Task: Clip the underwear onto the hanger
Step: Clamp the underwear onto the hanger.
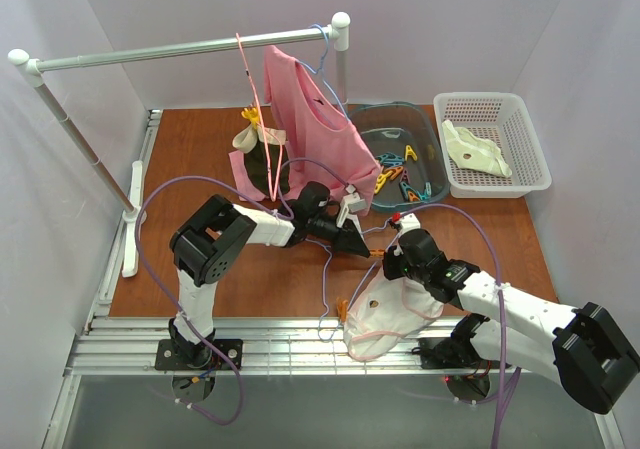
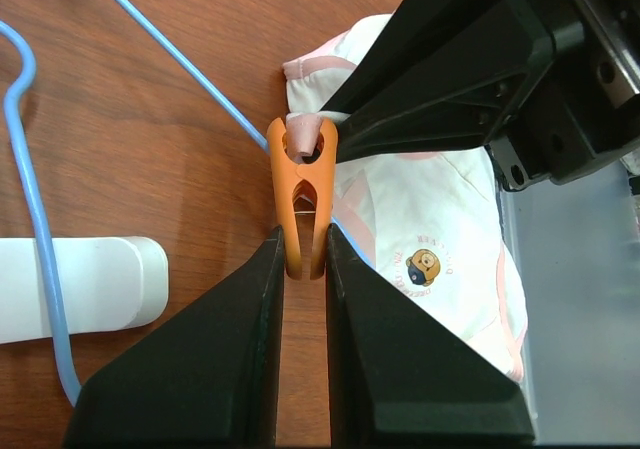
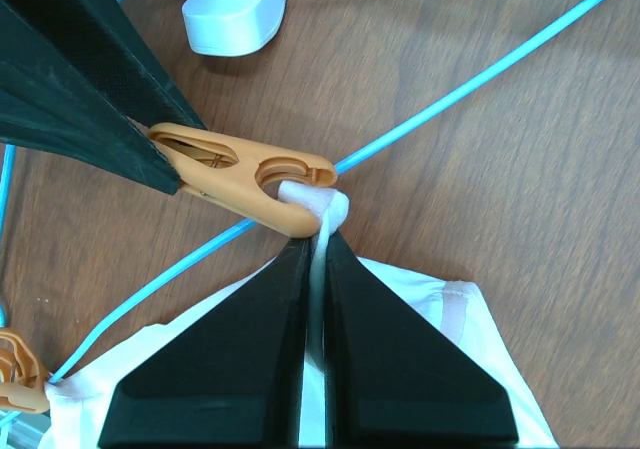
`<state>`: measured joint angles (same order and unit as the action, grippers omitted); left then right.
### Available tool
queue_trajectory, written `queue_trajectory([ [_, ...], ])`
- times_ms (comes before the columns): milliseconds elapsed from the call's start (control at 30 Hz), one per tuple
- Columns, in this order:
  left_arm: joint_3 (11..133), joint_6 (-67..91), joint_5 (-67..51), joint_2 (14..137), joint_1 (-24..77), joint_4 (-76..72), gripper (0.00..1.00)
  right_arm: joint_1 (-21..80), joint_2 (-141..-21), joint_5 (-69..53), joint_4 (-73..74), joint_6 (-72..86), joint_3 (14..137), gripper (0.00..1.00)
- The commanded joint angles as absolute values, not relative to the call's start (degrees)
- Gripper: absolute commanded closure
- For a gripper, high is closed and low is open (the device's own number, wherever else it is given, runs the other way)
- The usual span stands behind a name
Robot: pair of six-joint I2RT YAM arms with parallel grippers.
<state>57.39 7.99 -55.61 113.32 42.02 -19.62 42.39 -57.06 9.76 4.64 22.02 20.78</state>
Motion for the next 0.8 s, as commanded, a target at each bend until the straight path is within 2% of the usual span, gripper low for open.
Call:
queue_trajectory([
  [0,58.8,7.56,-54.85,113.64,42.45,-18.63,0.9,42.28,-56.6,9.05,4.31,21.97,20.39,0.97],
  [767,61.26,5.27,-53.71,114.52,42.54,-13.01,0.9,42.28,-56.87,8.88,4.31,21.8,20.13,0.97],
])
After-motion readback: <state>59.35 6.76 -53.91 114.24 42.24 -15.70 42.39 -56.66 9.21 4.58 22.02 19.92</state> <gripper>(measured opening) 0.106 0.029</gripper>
